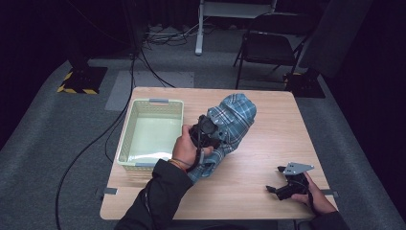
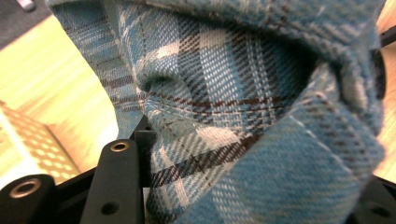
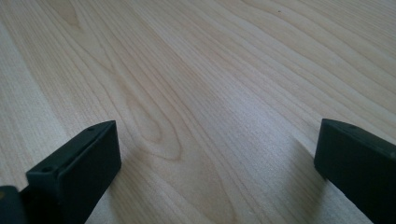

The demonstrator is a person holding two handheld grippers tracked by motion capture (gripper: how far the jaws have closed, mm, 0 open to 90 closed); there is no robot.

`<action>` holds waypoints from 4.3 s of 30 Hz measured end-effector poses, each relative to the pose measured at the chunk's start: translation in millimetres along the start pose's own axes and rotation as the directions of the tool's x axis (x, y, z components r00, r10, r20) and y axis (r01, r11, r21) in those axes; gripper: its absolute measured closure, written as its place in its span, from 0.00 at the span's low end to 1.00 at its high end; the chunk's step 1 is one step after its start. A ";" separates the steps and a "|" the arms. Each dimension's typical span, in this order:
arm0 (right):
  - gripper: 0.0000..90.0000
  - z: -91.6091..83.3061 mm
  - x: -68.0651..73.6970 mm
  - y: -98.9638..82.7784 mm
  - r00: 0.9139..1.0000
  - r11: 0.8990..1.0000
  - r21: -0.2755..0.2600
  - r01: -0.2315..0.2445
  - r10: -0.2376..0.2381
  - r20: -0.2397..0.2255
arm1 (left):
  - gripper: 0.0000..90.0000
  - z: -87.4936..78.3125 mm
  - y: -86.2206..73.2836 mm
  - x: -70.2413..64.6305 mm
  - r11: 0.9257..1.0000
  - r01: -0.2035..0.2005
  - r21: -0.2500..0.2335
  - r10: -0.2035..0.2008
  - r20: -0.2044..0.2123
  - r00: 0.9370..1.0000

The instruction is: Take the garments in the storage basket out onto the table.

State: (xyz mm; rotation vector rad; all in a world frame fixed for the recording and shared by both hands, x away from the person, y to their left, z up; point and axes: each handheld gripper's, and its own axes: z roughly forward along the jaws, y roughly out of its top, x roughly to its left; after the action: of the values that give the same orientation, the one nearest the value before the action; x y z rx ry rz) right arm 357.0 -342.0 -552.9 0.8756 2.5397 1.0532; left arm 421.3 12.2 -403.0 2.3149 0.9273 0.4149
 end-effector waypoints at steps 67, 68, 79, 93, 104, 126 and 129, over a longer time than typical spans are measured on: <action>0.01 -0.1 0.0 -0.1 1.000 1.000 0.000 0.001 -0.001 0.000 | 0.46 93.3 -23.7 -2.8 0.968 0.239 0.080 -0.241 0.022 0.970; 0.01 -0.1 0.0 -0.1 1.000 1.000 0.000 0.001 -0.001 0.000 | 0.45 94.1 -23.8 -2.0 0.967 0.241 0.084 -0.244 0.025 0.969; 0.01 0.0 0.0 -0.1 1.000 1.000 0.000 0.001 -0.001 0.000 | 0.43 96.1 -23.9 -1.9 0.968 0.232 0.093 -0.236 0.029 0.971; 0.01 -0.1 0.0 -0.1 1.000 1.000 0.000 0.001 -0.001 0.000 | 0.34 94.5 -22.5 -3.5 0.972 0.209 0.103 -0.213 0.031 0.977; 0.01 -0.1 0.1 -0.1 1.000 1.000 0.000 0.001 -0.001 0.000 | 0.27 89.2 -21.6 -3.9 0.978 0.180 0.104 -0.184 0.033 0.982; 0.01 -0.1 0.0 -0.1 1.000 1.000 0.000 0.002 -0.002 0.000 | 0.07 90.3 -20.6 -9.2 0.983 0.147 0.108 -0.149 0.013 0.989; 0.01 -0.1 0.0 -0.1 1.000 1.000 0.000 0.001 -0.001 0.000 | 0.07 90.6 -20.6 -9.3 0.985 0.137 0.109 -0.139 0.011 0.990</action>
State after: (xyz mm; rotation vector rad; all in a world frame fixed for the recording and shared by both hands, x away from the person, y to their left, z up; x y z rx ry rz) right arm 356.9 -342.1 -553.0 0.8741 2.5401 1.0529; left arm 448.0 -20.4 -486.3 2.3286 1.1183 0.2906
